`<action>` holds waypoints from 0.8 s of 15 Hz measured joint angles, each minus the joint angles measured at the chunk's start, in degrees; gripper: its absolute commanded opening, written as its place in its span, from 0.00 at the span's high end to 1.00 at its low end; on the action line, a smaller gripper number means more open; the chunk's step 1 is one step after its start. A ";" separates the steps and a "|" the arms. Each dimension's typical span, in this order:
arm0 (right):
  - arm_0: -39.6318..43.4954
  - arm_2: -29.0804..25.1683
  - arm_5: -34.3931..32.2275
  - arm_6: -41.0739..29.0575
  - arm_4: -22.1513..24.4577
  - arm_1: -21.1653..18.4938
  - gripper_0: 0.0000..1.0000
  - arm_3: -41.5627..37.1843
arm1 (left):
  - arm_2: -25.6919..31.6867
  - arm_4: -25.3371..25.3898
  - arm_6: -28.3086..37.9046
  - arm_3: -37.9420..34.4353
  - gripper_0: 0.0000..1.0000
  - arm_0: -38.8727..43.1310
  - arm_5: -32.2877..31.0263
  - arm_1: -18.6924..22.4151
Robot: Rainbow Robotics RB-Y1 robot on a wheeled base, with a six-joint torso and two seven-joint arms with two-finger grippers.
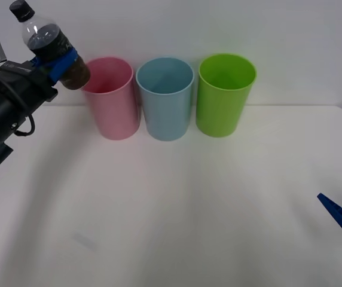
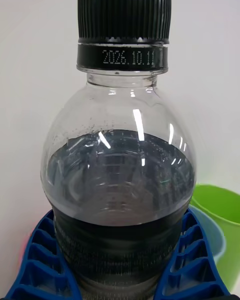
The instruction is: Grasp the object on the table and drop it into the matching bin: aluminum can to the light blue bin, PET bottle to the pink bin.
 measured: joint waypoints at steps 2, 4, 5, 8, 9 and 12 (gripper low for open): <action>0.00 0.00 0.00 0.00 0.00 0.00 0.00 0.00 | -0.33 -1.60 -0.42 4.18 1.00 -3.59 0.09 -0.05; 0.00 0.00 0.00 0.00 0.00 0.00 0.00 0.00 | -0.91 -3.12 -0.86 7.95 1.00 -6.88 0.42 -0.25; 0.00 0.00 0.00 0.00 0.00 0.00 0.00 0.00 | -1.29 -3.90 -1.15 9.86 1.00 -8.59 0.62 -0.35; 0.00 0.00 0.00 0.00 0.00 0.00 0.00 0.00 | -2.65 -5.85 -1.67 14.84 1.00 -13.05 0.97 -0.35; 0.00 0.00 0.00 0.00 0.00 0.00 0.00 0.00 | -3.20 -6.20 -1.81 16.25 1.00 -14.32 1.22 -0.43; 0.00 0.00 0.00 0.00 0.00 0.00 0.00 0.00 | -3.88 -8.50 -2.18 19.96 1.00 -17.94 1.92 -1.59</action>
